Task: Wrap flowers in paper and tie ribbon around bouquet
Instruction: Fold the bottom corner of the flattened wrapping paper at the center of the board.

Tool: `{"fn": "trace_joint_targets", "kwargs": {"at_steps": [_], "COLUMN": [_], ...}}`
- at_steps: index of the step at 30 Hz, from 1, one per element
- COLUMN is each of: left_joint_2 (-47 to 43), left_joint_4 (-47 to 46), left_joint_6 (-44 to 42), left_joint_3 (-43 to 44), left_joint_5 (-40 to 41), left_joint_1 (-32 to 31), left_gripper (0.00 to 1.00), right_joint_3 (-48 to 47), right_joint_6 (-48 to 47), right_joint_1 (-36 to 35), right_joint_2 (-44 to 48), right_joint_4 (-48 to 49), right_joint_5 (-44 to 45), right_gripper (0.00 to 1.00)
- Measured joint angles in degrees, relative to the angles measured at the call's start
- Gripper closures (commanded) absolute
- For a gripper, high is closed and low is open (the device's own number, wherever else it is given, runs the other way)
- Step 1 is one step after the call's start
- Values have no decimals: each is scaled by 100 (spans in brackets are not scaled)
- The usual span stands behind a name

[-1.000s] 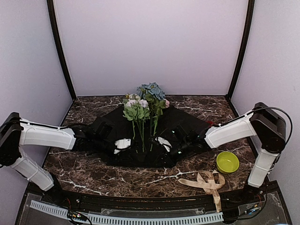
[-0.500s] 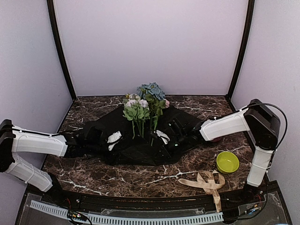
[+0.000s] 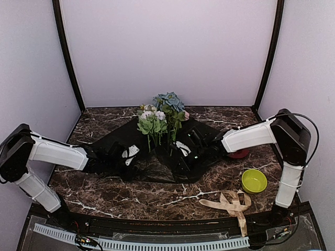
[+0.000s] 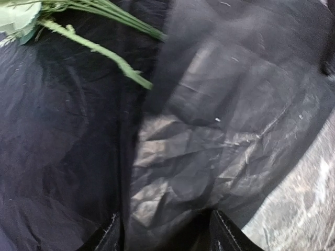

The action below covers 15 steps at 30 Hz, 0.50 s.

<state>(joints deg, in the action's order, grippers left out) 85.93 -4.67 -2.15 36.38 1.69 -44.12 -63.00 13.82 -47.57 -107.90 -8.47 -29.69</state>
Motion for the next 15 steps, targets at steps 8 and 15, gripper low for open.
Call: {"fn": "trace_joint_targets", "kwargs": {"at_steps": [8,15], "left_joint_2": [98,-116], "left_joint_4": [721,1263], "left_joint_6": [874,1561], "left_joint_3": [398,385], "left_joint_5": [684,1029], "left_joint_1": [-2,-46], "left_gripper": [44,44], "right_joint_3": [-413,-614], "right_joint_6": [22,28], "right_joint_1": [0,0], "right_joint_2": [-201,-361], "right_joint_4": [-387,-588], "right_joint_5": [210,321], "right_gripper": [100,98]}}
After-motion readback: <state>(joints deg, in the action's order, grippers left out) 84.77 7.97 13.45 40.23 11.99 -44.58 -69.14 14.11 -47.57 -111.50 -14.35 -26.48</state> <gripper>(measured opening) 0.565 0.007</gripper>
